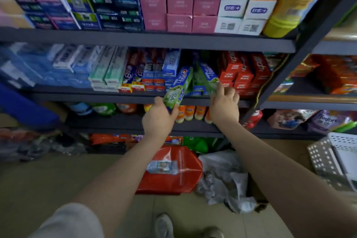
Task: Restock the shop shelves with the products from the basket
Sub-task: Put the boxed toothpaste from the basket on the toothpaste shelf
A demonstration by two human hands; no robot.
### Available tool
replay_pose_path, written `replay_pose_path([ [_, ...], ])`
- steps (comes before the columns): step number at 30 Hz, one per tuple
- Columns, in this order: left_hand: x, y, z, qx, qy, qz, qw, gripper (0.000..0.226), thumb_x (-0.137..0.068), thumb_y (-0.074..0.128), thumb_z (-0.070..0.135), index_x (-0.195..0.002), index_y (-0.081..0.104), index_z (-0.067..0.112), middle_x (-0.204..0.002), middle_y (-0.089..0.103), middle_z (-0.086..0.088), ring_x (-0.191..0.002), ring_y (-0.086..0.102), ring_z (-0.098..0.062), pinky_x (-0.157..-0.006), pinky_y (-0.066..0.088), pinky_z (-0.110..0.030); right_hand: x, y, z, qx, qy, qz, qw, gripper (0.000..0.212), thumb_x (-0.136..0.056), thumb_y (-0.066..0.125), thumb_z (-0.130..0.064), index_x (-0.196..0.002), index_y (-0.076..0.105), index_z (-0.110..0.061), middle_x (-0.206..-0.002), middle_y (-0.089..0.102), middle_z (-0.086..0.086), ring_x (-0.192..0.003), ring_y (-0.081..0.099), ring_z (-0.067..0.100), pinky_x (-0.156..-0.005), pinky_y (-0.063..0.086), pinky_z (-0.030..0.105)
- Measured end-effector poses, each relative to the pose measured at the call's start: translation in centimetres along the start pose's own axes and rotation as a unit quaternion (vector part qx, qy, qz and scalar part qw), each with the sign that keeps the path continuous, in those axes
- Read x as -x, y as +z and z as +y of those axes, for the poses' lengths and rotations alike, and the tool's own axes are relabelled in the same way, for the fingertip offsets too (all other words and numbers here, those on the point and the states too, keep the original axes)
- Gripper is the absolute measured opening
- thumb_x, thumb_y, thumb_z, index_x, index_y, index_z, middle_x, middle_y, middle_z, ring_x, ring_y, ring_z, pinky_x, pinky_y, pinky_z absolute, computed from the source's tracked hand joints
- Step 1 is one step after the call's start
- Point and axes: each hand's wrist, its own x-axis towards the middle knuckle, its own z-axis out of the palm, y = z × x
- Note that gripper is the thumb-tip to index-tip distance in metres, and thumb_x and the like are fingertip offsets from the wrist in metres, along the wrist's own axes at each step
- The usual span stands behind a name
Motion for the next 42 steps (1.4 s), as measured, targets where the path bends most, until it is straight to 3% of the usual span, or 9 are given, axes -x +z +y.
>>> replay_pose_path([
  [8,-5.8,4.3,2.7,-0.013,0.011,-0.073,0.997,0.057,-0.089,0.052,0.044,-0.119,0.038,-0.001,-0.107,0.059,-0.017,-0.084,0.064,-0.033,-0.053,0.042,-0.034,-2.5,2.5,-1.4,0.014,-0.025,-0.061,0.998,0.074,-0.090,0.057,-0.031,-0.146,0.013,-0.013,-0.153,0.005,0.020,-0.136,0.022,0.041,-0.102,0.037,0.044],
  [12,-7.1,5.6,2.7,-0.007,0.057,-0.078,0.995,0.062,-0.086,0.058,0.041,-0.127,0.035,0.001,-0.130,0.044,-0.016,-0.096,0.062,-0.032,-0.064,0.052,-0.039,-4.8,2.3,-0.9,0.099,-0.104,-0.030,0.989,0.066,-0.088,0.059,-0.032,-0.141,0.025,-0.013,-0.151,0.010,0.015,-0.129,0.032,0.040,-0.084,0.049,0.044],
  [19,-8.6,6.2,2.5,-0.094,0.157,-0.077,0.980,0.044,-0.094,0.047,0.030,-0.136,0.038,0.019,-0.120,0.045,-0.016,-0.074,0.060,-0.033,-0.053,0.038,-0.033,-7.8,3.3,-0.8,0.201,-0.096,-0.002,0.975,0.042,-0.090,0.058,-0.015,-0.126,0.042,0.000,-0.140,0.033,0.021,-0.113,0.047,0.040,-0.068,0.053,0.043],
  [22,-9.0,6.5,3.2,-0.168,0.179,-0.083,0.966,0.048,-0.095,0.045,0.014,-0.140,0.030,0.018,-0.125,0.043,-0.018,-0.070,0.061,-0.032,-0.052,0.036,-0.032,-8.4,3.2,-0.9,0.208,-0.082,0.017,0.975,0.039,-0.092,0.054,-0.022,-0.124,0.044,-0.002,-0.139,0.035,0.018,-0.112,0.047,0.038,-0.061,0.049,0.040],
  [30,-10.0,6.9,3.9,-0.194,0.188,-0.079,0.960,0.046,-0.096,0.042,0.009,-0.140,0.029,0.013,-0.129,0.041,-0.019,-0.073,0.064,-0.033,-0.052,0.036,-0.033,-7.9,2.5,0.5,0.177,-0.101,-0.013,0.979,0.060,-0.093,0.048,-0.036,-0.143,0.025,-0.012,-0.151,0.024,0.008,-0.121,0.044,0.034,-0.085,0.048,0.045],
  [33,-9.6,6.7,3.9,-0.149,0.178,-0.071,0.970,0.037,-0.094,0.049,0.020,-0.129,0.043,0.009,-0.125,0.047,-0.020,-0.068,0.064,-0.034,-0.049,0.036,-0.032,-6.8,2.4,0.8,0.157,-0.103,0.013,0.982,0.056,-0.094,0.049,-0.027,-0.143,0.027,-0.011,-0.153,0.023,0.010,-0.121,0.047,0.035,-0.084,0.050,0.046],
  [37,-8.0,7.5,3.0,-0.075,0.180,-0.019,0.981,0.035,-0.077,0.072,0.030,-0.098,0.059,0.004,-0.109,0.062,-0.021,-0.040,0.056,-0.029,-0.039,0.028,-0.020,-4.3,2.9,0.7,0.110,-0.150,0.131,0.974,0.033,-0.080,0.055,-0.005,-0.113,0.055,-0.003,-0.117,0.057,0.021,-0.088,0.063,0.039,-0.053,0.055,0.039],
  [40,-7.4,8.1,3.2,0.047,0.115,-0.044,0.991,0.030,-0.088,0.057,0.014,-0.116,0.052,0.005,-0.127,0.056,-0.016,-0.067,0.065,-0.036,-0.049,0.035,-0.029,-3.5,3.5,0.1,0.096,-0.219,0.078,0.968,0.032,-0.078,0.053,0.001,-0.109,0.058,-0.005,-0.111,0.060,0.018,-0.082,0.066,0.037,-0.043,0.049,0.035],
  [42,-7.4,8.2,2.9,0.144,0.065,-0.041,0.987,0.039,-0.090,0.046,0.005,-0.129,0.044,0.009,-0.112,0.065,-0.016,-0.076,0.064,-0.036,-0.054,0.040,-0.033,-4.4,3.9,-1.1,0.121,-0.222,-0.005,0.967,0.052,-0.081,0.055,0.003,-0.131,0.045,-0.010,-0.137,0.045,0.012,-0.106,0.059,0.037,-0.060,0.052,0.042],
])
